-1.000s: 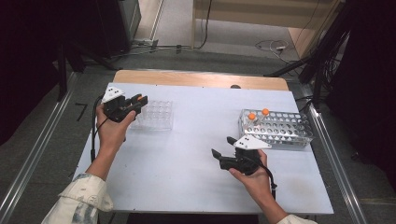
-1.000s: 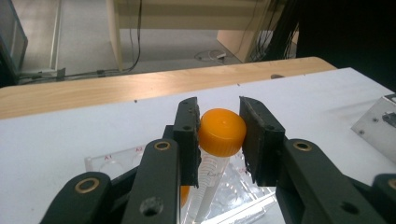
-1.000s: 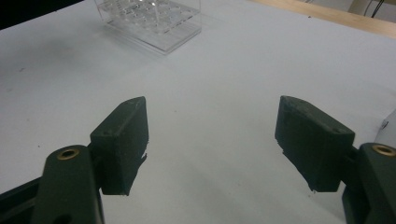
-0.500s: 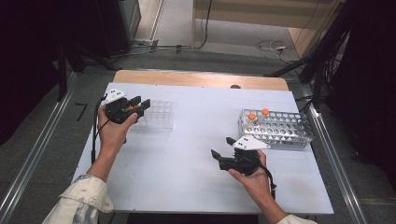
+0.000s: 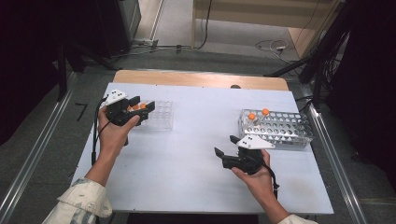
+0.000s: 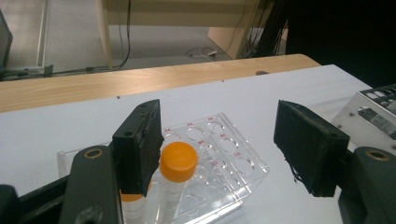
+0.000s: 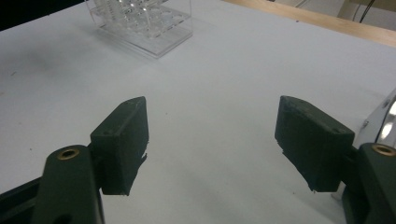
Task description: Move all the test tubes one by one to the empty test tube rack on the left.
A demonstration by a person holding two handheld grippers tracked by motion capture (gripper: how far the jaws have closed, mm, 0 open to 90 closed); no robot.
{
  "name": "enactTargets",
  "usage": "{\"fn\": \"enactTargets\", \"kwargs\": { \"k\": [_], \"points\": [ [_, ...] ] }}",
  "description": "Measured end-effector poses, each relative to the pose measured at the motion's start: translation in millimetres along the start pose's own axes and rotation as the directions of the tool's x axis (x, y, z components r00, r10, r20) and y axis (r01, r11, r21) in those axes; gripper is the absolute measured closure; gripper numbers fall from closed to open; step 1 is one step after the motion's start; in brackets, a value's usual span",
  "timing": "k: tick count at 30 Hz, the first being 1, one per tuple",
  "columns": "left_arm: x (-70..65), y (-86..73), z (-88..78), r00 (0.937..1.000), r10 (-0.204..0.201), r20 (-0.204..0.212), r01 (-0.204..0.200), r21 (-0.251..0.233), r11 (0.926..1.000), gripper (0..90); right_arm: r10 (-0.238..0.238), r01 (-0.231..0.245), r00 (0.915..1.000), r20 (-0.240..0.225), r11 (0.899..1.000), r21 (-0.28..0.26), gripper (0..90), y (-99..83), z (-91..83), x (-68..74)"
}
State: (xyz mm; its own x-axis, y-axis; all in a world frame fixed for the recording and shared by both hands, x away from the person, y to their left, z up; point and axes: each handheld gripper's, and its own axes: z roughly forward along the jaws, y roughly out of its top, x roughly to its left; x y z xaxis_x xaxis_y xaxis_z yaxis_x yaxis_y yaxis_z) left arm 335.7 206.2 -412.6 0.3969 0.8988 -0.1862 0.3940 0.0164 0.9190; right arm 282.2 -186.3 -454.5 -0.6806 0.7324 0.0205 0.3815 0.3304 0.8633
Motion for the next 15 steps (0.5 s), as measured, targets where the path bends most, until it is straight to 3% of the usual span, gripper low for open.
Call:
{"fn": "enactTargets", "kwargs": {
  "k": [11, 15],
  "points": [
    [-20.9, -12.9, -1.3, 0.9978, 0.0, 0.066, -0.001, 0.003, 1.0, 32.6, 0.023, -0.021, 0.9979, 0.06, 0.999, -0.035, 24.5, 0.3, -16.5, -20.4],
    [-31.7, -17.6, -0.1, 0.9957, 0.026, 0.089, -0.027, 0.01, 0.9996, 32.1, 0.041, -0.038, 0.9959, 0.081, 0.999, -0.038, 24.5, -0.6, -21.3, -28.1]
  ]
}}
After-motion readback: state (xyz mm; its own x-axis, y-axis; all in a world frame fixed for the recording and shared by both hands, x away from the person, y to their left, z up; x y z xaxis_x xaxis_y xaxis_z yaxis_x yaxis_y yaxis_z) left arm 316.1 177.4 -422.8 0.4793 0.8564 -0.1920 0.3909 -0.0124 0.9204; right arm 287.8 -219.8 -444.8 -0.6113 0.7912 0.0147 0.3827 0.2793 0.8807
